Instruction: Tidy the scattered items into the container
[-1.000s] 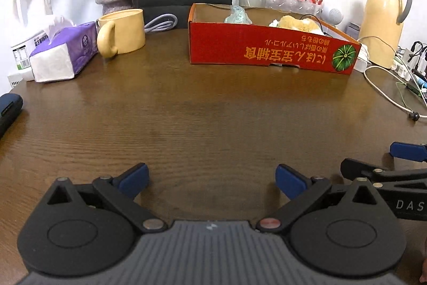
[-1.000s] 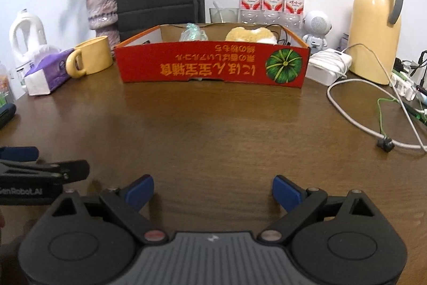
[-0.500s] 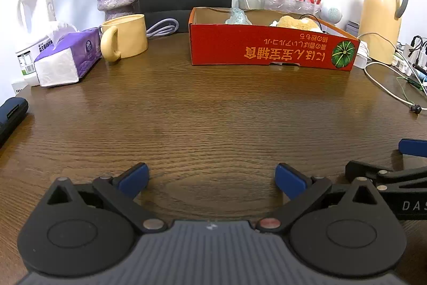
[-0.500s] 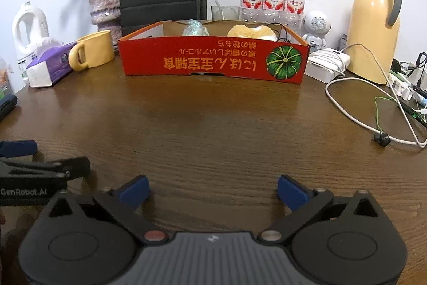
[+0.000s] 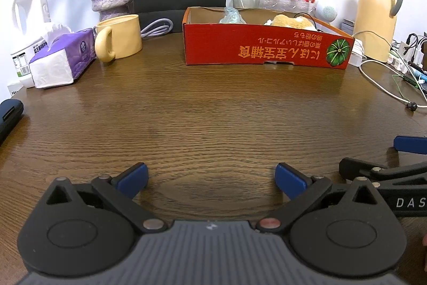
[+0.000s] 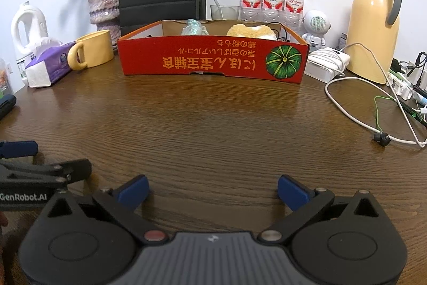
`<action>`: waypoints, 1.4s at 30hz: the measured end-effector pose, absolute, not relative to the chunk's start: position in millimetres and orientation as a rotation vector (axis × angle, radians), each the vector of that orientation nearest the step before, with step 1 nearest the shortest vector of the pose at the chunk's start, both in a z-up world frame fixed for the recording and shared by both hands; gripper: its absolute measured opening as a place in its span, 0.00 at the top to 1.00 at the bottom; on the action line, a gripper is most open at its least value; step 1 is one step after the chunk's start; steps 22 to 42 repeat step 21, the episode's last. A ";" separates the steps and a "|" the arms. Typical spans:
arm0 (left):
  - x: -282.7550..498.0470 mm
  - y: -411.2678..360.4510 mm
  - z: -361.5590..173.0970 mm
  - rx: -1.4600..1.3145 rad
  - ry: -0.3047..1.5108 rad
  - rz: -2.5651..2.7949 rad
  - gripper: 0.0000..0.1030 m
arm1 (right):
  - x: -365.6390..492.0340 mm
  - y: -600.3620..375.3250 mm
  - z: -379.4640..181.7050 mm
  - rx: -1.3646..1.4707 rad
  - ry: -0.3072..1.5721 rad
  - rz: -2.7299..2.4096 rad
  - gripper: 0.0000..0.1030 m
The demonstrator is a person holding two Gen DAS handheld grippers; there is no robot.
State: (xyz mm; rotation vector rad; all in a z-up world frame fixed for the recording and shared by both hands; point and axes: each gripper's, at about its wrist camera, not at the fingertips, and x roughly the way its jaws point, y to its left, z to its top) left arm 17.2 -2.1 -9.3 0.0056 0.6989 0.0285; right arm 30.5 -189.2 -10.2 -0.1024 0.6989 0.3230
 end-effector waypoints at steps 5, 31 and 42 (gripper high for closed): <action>18.1 -1.7 -9.3 0.004 0.699 0.028 0.00 | 30.7 -189.3 -10.2 -0.103 0.699 0.323 0.00; 18.0 0.6 -9.1 0.005 0.699 0.027 0.00 | 30.6 -189.3 -10.2 -0.102 0.699 0.323 0.00; 18.0 0.6 -9.1 0.005 0.699 0.027 0.00 | 30.6 -189.3 -10.2 -0.102 0.699 0.323 0.00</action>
